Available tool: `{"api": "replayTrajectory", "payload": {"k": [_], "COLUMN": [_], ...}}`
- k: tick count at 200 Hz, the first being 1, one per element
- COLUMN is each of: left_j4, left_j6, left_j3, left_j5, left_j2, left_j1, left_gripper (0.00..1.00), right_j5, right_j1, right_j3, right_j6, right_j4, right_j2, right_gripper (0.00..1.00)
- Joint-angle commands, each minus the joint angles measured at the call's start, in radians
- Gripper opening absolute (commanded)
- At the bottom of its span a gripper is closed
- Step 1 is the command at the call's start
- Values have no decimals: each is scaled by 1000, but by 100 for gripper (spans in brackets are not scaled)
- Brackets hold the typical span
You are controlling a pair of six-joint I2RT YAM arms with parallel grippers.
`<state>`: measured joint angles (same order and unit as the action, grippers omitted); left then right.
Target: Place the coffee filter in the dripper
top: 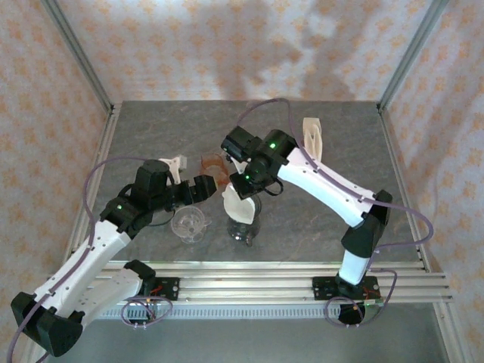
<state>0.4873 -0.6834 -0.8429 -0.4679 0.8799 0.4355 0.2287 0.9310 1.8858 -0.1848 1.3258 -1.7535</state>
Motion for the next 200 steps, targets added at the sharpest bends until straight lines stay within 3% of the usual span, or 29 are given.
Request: {"api": "replayTrajectory", "payload": {"k": [1, 78, 200], "left_j4": [-35, -67, -45], "left_j6": [-15, -24, 13], "left_j3": [-12, 4, 26], "left_j5": [-16, 14, 35], "left_j2": [3, 17, 62], "left_j1": [12, 67, 148], "left_gripper": [93, 93, 89], "right_j5": [-54, -325, -427], "right_j1": [8, 79, 114], "right_j3": [-48, -176, -241], "right_j6": [-77, -219, -235], "right_j4": [-35, -99, -132], "right_j2": [70, 132, 92], "right_gripper": [0, 0, 0]}}
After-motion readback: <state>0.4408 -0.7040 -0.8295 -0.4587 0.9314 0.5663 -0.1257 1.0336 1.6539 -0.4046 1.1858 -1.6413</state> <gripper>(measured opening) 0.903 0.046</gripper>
